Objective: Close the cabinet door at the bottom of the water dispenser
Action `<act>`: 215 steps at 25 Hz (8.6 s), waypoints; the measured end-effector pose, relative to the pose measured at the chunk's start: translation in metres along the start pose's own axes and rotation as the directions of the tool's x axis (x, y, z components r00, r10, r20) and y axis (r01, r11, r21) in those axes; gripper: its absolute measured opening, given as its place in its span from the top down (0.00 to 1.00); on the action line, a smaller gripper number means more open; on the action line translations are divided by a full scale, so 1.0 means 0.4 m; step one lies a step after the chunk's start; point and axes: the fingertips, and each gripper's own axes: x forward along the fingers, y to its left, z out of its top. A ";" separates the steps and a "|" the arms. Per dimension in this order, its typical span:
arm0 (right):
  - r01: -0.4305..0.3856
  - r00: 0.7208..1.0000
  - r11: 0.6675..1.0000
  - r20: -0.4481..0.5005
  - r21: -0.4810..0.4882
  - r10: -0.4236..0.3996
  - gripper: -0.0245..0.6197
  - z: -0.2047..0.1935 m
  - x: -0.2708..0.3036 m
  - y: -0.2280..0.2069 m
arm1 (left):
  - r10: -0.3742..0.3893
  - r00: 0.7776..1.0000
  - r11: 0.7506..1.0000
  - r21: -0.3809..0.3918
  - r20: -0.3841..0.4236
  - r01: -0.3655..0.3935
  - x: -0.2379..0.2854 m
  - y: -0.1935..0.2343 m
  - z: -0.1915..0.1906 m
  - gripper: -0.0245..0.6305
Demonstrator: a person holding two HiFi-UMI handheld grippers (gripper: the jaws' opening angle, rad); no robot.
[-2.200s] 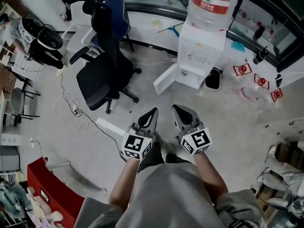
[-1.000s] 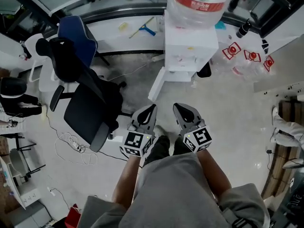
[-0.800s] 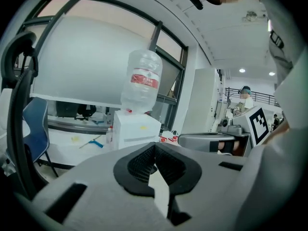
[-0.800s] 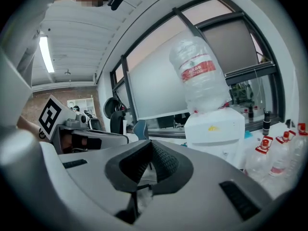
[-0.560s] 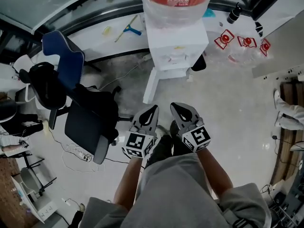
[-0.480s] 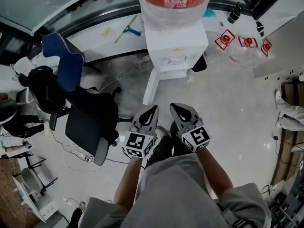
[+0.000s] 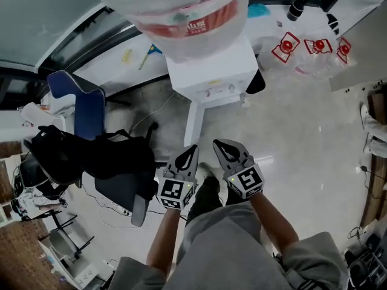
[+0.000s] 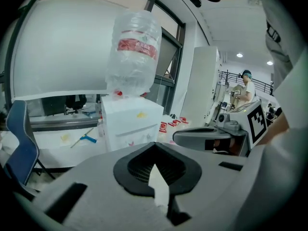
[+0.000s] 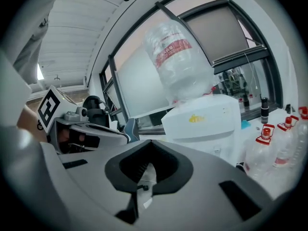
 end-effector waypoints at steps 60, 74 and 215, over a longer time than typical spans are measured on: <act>0.356 0.934 0.898 -0.133 0.258 -0.332 0.95 -0.796 0.404 -0.053 | -0.372 0.797 0.922 -0.286 -0.476 0.260 0.461 0.539 -0.969 0.84; 0.369 0.929 0.884 -0.143 0.286 -0.341 0.95 -0.828 0.391 -0.072 | -0.518 0.743 0.802 -0.543 -0.425 0.249 0.488 0.512 -1.023 0.84; 0.447 0.894 0.843 -0.167 0.298 -0.415 0.95 -0.773 -0.050 -0.620 | -0.072 0.987 0.895 -0.445 -0.146 0.000 0.975 0.150 -0.688 0.95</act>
